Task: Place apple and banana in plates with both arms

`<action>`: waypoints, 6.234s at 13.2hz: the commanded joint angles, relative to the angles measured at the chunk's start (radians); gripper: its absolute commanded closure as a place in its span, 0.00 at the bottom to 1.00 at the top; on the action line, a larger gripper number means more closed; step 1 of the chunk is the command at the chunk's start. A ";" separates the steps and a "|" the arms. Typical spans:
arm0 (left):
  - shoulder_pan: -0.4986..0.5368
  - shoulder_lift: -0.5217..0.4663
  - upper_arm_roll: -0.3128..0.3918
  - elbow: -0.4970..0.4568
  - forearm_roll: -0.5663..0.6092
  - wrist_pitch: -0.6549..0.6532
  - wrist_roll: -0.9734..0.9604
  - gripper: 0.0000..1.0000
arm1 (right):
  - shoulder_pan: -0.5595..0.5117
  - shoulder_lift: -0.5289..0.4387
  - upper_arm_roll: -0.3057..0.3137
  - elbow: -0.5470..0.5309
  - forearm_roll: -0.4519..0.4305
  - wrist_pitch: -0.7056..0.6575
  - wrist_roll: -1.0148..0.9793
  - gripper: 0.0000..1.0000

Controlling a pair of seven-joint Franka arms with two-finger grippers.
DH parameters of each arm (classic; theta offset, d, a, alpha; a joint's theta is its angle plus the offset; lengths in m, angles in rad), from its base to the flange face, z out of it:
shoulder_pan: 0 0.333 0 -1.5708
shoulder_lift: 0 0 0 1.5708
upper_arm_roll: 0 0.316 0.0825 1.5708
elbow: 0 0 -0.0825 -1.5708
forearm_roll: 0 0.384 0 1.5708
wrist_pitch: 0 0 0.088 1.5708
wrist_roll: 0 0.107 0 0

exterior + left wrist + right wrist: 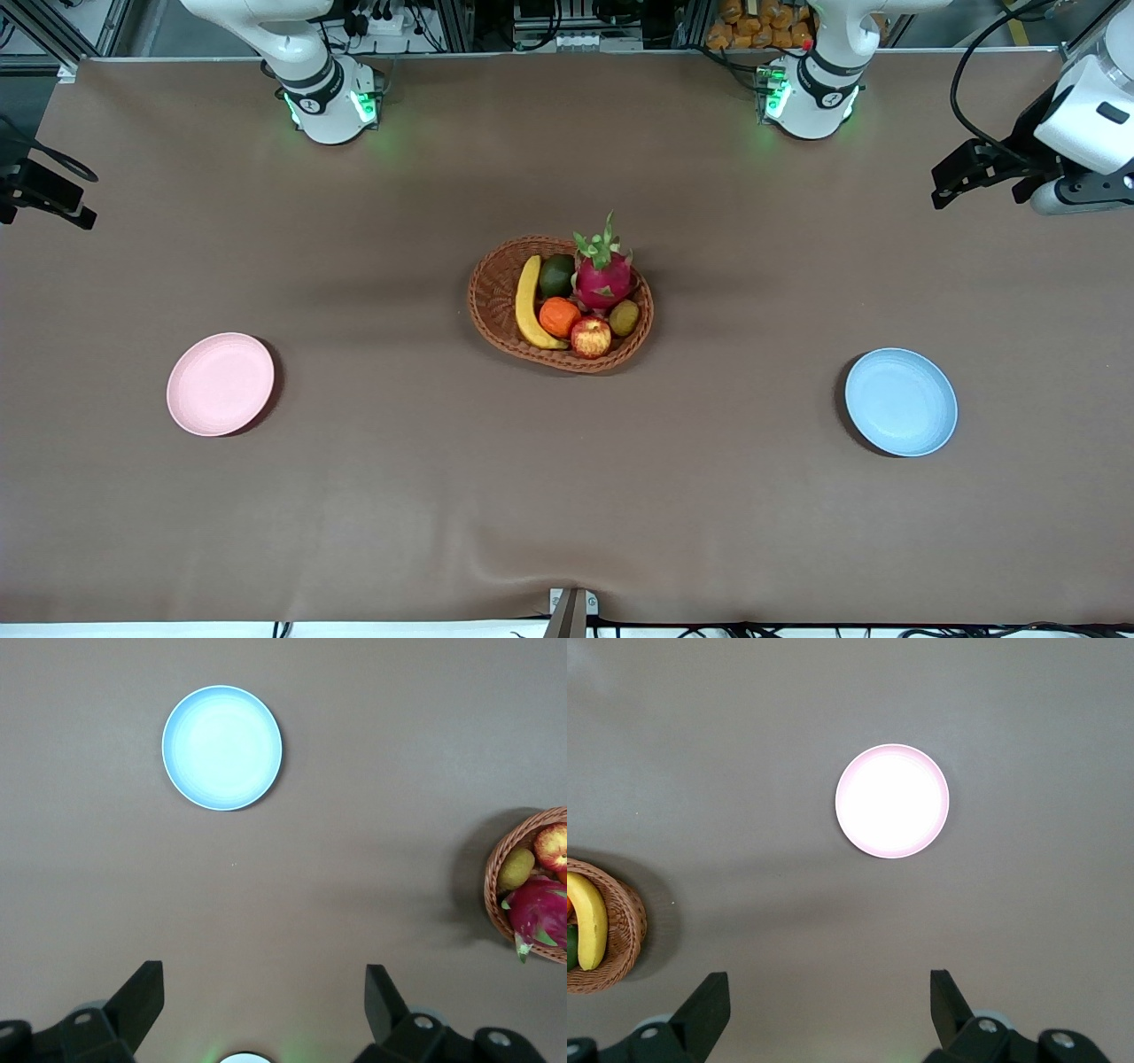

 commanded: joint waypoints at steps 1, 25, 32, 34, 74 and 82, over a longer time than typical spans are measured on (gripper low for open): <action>-0.014 0.003 0.014 0.017 -0.007 -0.007 0.017 0.00 | 0.006 0.004 0.000 0.012 -0.022 -0.013 0.018 0.00; -0.494 0.825 -0.073 0.271 -0.059 0.632 -0.765 0.00 | 0.107 0.083 0.001 0.009 0.000 -0.007 0.021 0.00; -0.534 0.871 -0.072 0.261 -0.047 0.658 -0.755 0.00 | 0.142 0.153 0.000 0.012 0.083 0.060 0.021 0.00; -0.540 0.885 -0.072 0.258 -0.051 0.658 -0.755 0.00 | 0.144 0.156 0.000 0.013 0.083 0.061 0.021 0.00; 0.235 0.762 -0.064 0.077 0.102 0.571 0.268 0.00 | 0.661 0.471 0.001 -0.309 0.312 0.718 0.503 0.00; 0.281 0.566 -0.075 0.091 0.101 0.482 0.448 0.00 | 0.733 0.570 0.000 -0.313 0.383 0.785 0.542 0.00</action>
